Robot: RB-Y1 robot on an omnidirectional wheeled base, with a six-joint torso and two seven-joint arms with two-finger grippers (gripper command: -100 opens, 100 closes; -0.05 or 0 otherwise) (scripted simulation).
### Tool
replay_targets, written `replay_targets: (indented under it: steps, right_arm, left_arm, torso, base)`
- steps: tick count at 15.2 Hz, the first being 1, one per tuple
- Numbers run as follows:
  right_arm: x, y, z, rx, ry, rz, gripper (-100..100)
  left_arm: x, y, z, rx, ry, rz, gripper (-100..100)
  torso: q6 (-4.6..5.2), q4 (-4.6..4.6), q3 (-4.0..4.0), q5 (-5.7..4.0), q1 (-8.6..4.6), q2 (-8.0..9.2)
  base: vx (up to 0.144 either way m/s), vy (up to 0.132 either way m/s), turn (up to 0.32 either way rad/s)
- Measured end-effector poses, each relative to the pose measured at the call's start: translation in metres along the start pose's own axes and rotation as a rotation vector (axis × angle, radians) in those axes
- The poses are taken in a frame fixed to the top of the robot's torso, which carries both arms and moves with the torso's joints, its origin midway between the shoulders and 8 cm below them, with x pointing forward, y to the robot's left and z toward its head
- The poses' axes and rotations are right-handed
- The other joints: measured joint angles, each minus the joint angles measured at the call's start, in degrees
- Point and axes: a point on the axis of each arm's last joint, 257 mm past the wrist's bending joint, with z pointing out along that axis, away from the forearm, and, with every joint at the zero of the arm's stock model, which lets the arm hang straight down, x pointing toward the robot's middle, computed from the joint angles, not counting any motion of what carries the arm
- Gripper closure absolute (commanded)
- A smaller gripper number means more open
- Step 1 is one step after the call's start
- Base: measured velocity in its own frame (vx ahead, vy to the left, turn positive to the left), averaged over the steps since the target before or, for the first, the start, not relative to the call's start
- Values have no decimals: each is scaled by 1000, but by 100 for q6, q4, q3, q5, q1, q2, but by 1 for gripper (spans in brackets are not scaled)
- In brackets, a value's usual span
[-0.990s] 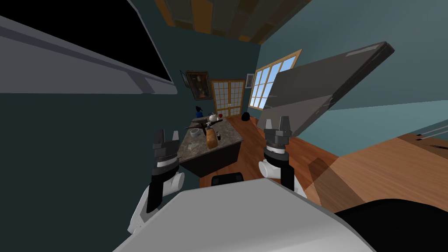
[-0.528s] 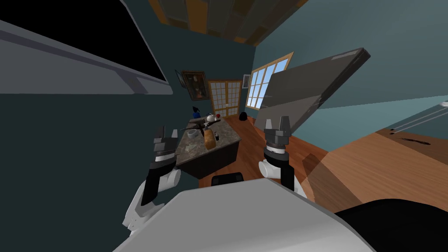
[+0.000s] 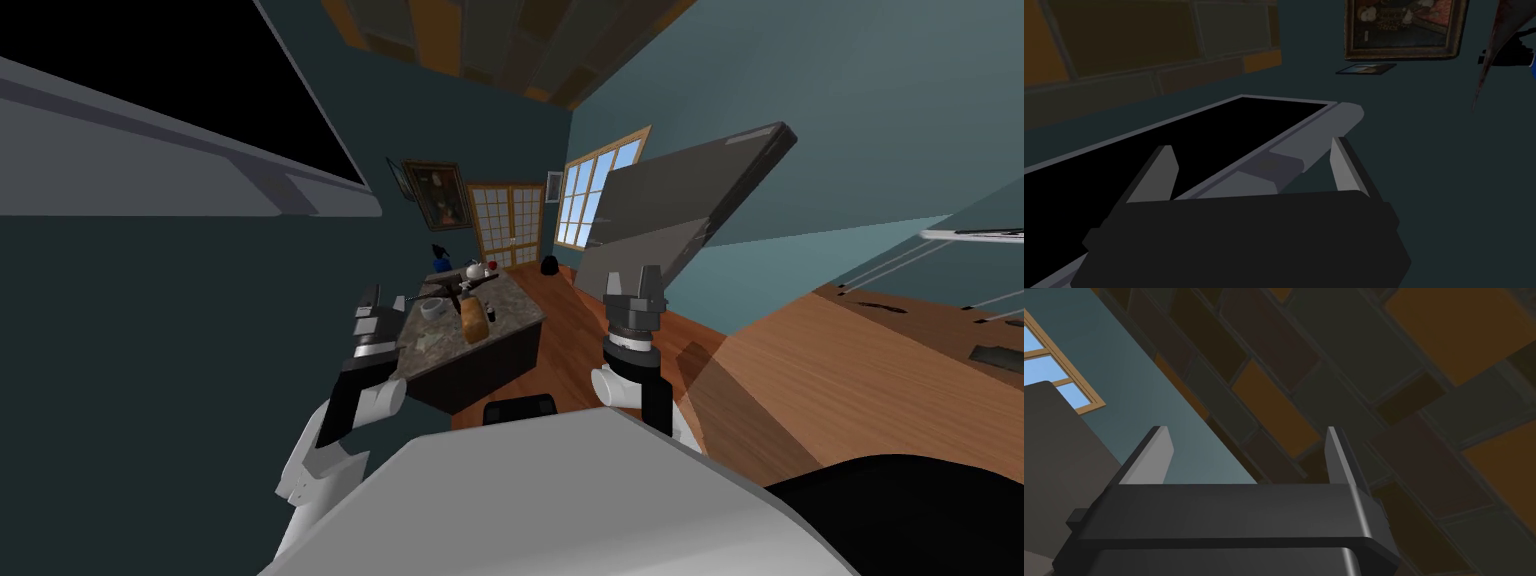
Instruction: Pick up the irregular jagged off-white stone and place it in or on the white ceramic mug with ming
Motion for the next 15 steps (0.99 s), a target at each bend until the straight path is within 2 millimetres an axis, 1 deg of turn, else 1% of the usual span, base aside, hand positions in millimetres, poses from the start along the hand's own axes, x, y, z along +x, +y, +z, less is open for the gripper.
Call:
replay_targets:
  steps: [4, 5, 9, 12, 15]
  right_arm:
    - [0, 0, 0, 0, 0, 0, 0]
    - [0, 0, 0, 0, 0, 0, 0]
    - [0, 0, 0, 0, 0, 0, 0]
    - [0, 0, 0, 0, 0, 0, 0]
    - [0, 0, 0, 0, 0, 0, 0]
  left_arm:
    - [-11, 19, 6, -64, -11, -11, -100]
    - [-14, 23, 10, -77, -14, -16, -100]
    - [-27, 45, 18, -153, -28, -34, -100]
    - [-36, 66, 20, -213, -41, -51, -100]
    - [-43, 80, 20, -264, -51, -65, -100]
  torso:
    - [-2, 0, 1, 0, 0, 1]
    - [1, 0, 0, 0, -1, 1]
    - [0, 1, 1, 0, -1, 2]
    - [0, 1, 2, 0, -2, 3]
    - [1, 0, 1, 0, -1, 2]
  base:
    - [-9, -5, -89]
    - [-13, -8, -123]
    - [-12, -5, -82]
    - [-15, -8, -105]
    - [-11, -6, -86]
